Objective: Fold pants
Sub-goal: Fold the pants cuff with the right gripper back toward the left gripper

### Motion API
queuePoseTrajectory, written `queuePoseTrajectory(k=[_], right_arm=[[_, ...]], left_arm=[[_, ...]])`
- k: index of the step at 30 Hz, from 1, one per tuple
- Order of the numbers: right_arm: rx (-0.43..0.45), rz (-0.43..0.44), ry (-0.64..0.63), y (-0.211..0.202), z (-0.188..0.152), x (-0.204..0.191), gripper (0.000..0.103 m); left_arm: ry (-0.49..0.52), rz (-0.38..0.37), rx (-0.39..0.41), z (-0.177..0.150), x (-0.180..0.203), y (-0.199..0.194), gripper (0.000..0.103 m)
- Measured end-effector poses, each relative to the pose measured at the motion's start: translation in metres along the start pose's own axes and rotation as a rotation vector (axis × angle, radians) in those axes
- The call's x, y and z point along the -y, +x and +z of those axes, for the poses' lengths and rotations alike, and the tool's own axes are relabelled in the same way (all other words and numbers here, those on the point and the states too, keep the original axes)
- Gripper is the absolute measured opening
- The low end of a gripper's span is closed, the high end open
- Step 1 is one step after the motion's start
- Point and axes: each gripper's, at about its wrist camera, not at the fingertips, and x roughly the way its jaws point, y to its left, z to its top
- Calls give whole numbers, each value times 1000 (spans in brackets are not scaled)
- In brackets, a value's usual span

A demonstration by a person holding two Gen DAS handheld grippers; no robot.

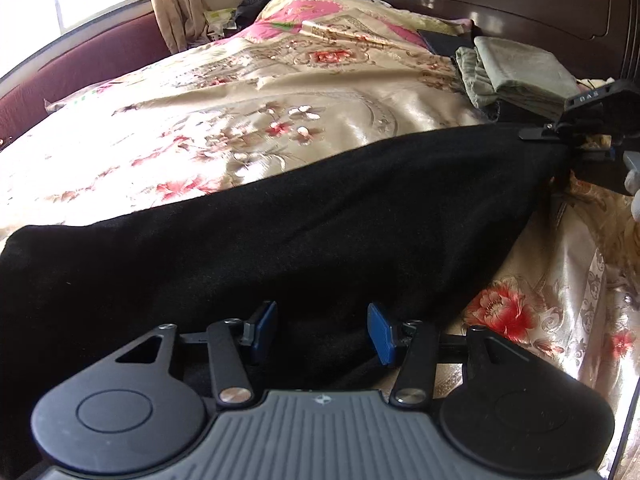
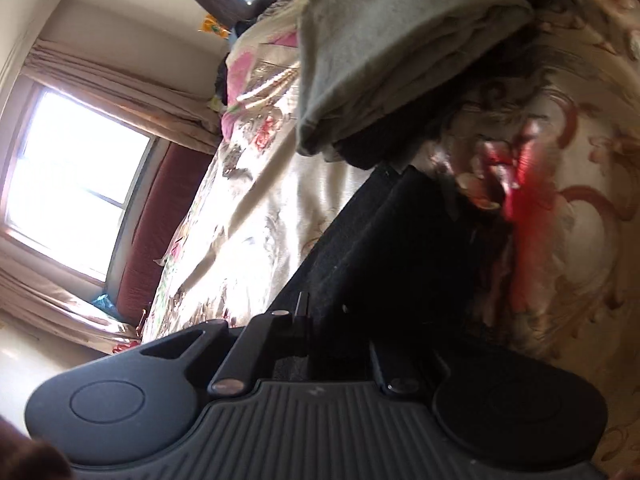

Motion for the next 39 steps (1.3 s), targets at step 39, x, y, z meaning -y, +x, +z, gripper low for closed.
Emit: queuePoseTrajectory(k=[39], right_arm=[[-415, 386, -818, 78, -239, -325, 9]], left_arm=[[-596, 537, 116, -146, -212, -93, 80]])
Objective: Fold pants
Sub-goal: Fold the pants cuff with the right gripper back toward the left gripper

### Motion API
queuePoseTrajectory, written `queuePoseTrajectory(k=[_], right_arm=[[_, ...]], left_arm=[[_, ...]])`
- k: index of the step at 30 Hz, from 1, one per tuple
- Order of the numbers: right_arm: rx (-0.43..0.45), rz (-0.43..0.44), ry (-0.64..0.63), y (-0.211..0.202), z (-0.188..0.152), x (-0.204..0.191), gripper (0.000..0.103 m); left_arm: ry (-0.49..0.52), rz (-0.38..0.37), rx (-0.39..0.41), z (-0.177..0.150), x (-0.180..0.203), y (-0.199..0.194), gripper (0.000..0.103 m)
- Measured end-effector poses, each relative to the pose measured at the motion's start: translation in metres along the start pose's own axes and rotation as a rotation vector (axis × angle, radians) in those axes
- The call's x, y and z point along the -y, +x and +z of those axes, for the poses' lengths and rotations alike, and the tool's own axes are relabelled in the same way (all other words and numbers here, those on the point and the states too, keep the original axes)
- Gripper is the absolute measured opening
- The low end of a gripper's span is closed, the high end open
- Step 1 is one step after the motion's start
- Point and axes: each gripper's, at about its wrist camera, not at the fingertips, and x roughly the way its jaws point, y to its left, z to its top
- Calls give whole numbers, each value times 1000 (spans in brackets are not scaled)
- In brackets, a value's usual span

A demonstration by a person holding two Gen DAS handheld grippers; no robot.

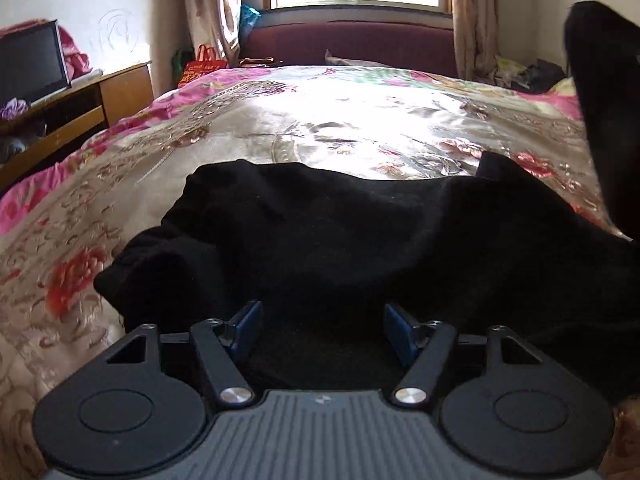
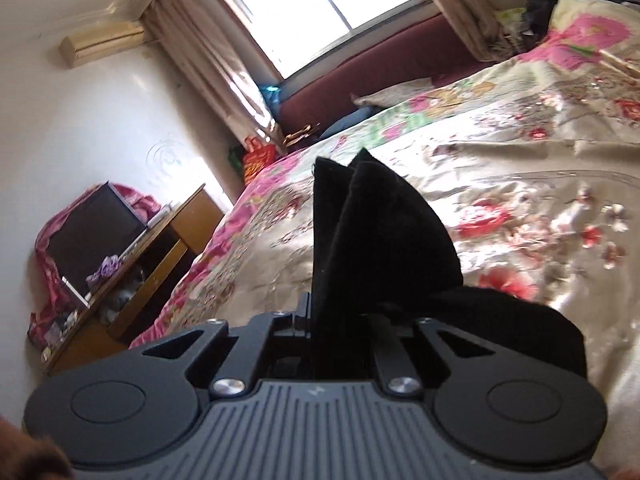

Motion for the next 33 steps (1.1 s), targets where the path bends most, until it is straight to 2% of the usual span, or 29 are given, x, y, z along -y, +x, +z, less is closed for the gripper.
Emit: queuePoseTrajectory(k=[3, 6, 10, 12, 15, 21, 23, 26, 27, 28, 30, 33], right_arm=[[-100, 42, -111, 56, -14, -49, 9], [-151, 7, -258, 104, -37, -88, 10], [-242, -9, -324, 151, -66, -115, 10], [-249, -6, -341, 158, -74, -121, 10], [-225, 0, -319, 156, -69, -127, 10], [-65, -4, -262, 147, -37, -141, 10], [-112, -12, -335, 162, -43, -152, 13], [-327, 24, -397, 195, -71, -157, 19], [-357, 46, -387, 199, -76, -156, 20], [-369, 81, -372, 199, -80, -155, 20], [-372, 144, -360, 195, -79, -157, 27], [-382, 190, -338, 190, -76, -160, 27]], left_arm=[[-62, -28, 25, 0, -11, -3, 80], [-121, -60, 29, -2, -23, -3, 80], [-189, -103, 38, -4, -35, -6, 80], [-209, -112, 43, -4, -39, -6, 80], [-258, -126, 49, -7, -48, -7, 80], [-294, -152, 62, -8, -53, -5, 80], [-304, -142, 76, -9, -56, -8, 80], [-313, -106, 69, -13, -60, -15, 77], [-303, -85, 54, -15, -61, -16, 75], [-301, -76, 44, -17, -63, -18, 74], [-303, -71, 54, -19, -65, -25, 74], [-306, -59, 67, -20, -65, -31, 80]])
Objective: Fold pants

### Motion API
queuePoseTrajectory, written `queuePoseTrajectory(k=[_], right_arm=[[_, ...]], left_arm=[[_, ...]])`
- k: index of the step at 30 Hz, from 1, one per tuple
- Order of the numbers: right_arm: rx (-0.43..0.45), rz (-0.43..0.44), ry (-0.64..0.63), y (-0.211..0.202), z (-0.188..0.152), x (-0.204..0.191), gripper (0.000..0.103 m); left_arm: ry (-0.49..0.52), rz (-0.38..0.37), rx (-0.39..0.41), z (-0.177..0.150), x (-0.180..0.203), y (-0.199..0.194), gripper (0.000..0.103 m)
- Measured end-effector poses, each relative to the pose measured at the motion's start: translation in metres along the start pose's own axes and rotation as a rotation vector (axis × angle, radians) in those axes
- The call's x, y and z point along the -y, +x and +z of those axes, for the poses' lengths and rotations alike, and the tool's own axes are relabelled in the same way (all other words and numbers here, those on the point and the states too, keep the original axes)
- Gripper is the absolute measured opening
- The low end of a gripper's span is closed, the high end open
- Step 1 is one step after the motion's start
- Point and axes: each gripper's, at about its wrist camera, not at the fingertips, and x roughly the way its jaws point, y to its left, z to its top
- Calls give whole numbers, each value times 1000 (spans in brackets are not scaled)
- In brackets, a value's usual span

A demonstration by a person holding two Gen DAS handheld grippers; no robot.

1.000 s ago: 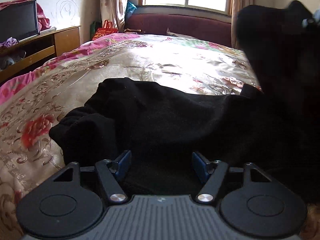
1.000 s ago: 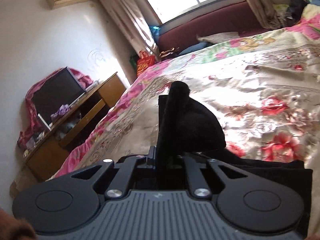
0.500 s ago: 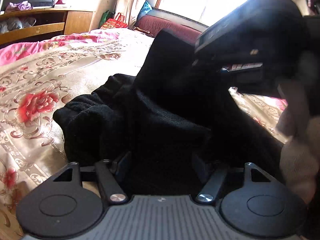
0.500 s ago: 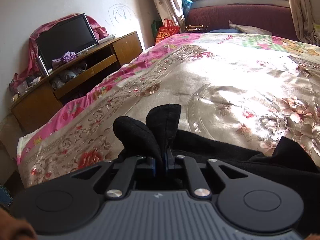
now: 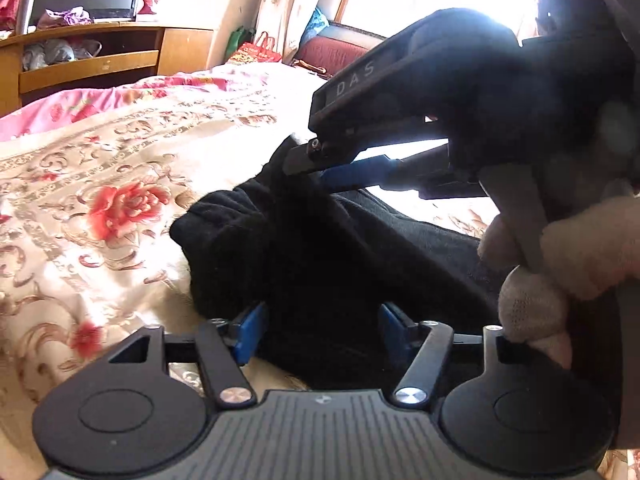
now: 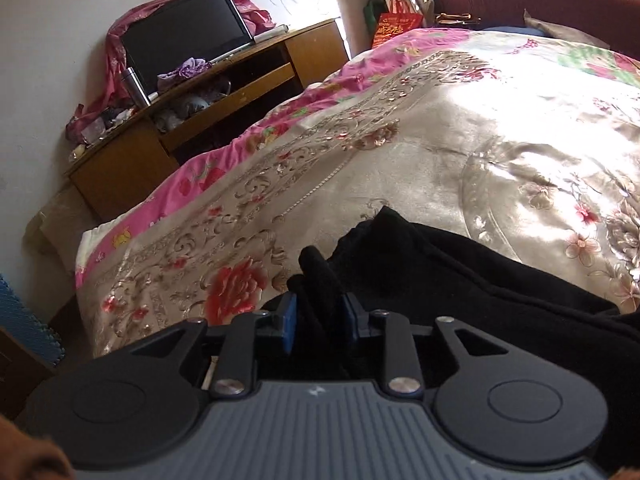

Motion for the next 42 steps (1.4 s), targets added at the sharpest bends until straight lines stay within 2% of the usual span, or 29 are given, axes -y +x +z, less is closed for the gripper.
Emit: queuePoseTrajectory(k=[5, 7, 9, 13, 18, 20, 23, 27, 29, 30, 31, 32, 37, 40, 42], right_arm=[[55, -34, -57, -21, -4, -3, 27], [58, -51, -61, -25, -1, 2, 31], [34, -60, -66, -27, 1, 8, 43], [27, -106, -149, -32, -6, 12, 45], [-19, -54, -139, -22, -11, 16, 45], [-41, -44, -205, -17, -16, 7, 46], [-81, -24, -289, -6, -22, -6, 52], [-105, -56, -387, 13, -32, -18, 53], [-100, -119, -395, 22, -34, -18, 48], [-100, -128, -368, 25, -32, -16, 32], [-95, -127, -333, 26, -28, -13, 24], [-86, -114, -292, 25, -24, -9, 10], [-2, -58, -262, 10, -15, -21, 9], [-9, -22, -255, 16, -19, -24, 9], [-48, -17, -245, 31, -26, -23, 7]], left_arm=[[-12, 14, -18, 4, 5, 2, 81], [-14, 12, -12, 5, 3, -1, 81], [-7, 11, 3, 8, 3, -4, 81], [22, 26, 45, 10, 2, -14, 81], [23, 56, 26, 12, -9, -9, 81], [28, 65, 20, 11, -13, -10, 81], [39, 84, 24, 7, -16, -15, 81], [36, 102, 9, 6, -24, -14, 81], [29, 104, 4, 6, -27, -12, 81], [30, 105, 4, 5, -28, -12, 81], [31, 106, 5, 5, -28, -12, 81], [32, 107, 5, 4, -28, -12, 81], [38, 103, 11, 5, -27, -14, 81], [58, 108, 14, 6, -24, -15, 81], [69, 109, 4, 6, -22, -15, 81]])
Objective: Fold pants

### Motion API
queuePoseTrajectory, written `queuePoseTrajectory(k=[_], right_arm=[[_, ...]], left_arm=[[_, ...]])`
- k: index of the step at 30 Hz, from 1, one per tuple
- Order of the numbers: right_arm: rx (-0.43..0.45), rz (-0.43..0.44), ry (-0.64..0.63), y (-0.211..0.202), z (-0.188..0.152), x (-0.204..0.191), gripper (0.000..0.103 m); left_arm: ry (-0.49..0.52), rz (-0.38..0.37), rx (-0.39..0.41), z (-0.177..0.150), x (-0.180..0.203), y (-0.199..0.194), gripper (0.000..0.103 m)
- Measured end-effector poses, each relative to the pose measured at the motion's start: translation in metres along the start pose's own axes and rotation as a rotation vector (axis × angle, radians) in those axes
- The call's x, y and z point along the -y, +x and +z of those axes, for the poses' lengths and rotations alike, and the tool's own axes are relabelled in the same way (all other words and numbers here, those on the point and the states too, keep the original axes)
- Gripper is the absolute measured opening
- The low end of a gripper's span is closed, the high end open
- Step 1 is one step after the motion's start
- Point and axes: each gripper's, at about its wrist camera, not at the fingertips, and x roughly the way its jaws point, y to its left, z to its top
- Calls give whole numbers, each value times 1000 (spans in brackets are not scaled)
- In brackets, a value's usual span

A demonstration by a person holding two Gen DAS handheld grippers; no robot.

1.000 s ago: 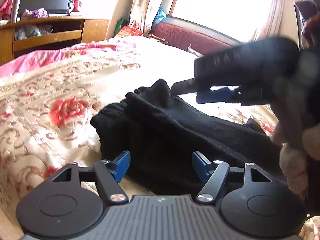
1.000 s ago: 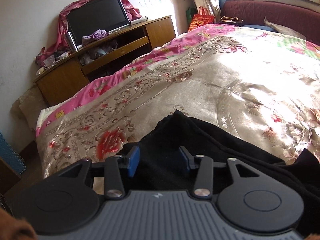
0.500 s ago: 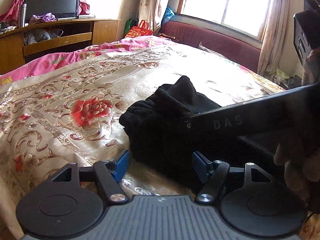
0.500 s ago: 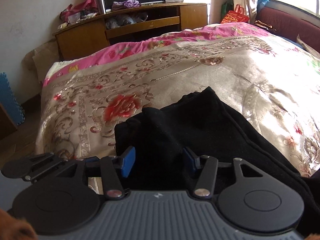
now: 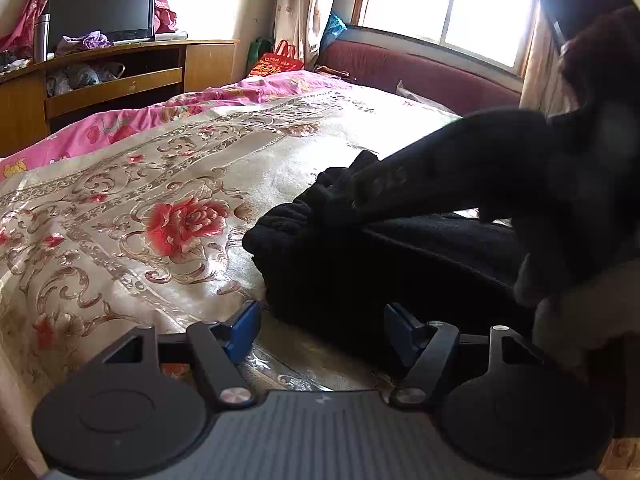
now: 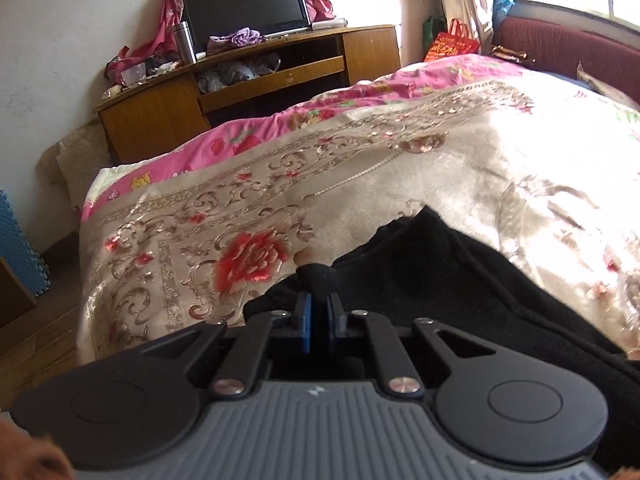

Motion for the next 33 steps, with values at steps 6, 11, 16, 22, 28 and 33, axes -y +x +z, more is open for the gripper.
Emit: queuePoseTrajectory(k=[6, 11, 16, 22, 28, 33], right_arm=[[10, 52, 68, -9, 2, 9, 15], [152, 34, 159, -82, -7, 41, 42], [159, -202, 273, -133, -44, 113, 42], [-23, -451, 387, -142, -89, 203, 44], [114, -296, 379, -162, -70, 224, 45], [5, -127, 297, -100, -42, 234, 55]], left_arm=[[51, 12, -10, -1, 11, -6, 81], [112, 13, 39, 11, 26, -19, 81], [228, -28, 154, 35, 58, -24, 86], [317, -66, -14, 39, 87, 49, 90], [329, -13, -56, 36, 86, 49, 89], [326, -58, -4, 53, 102, 47, 90]])
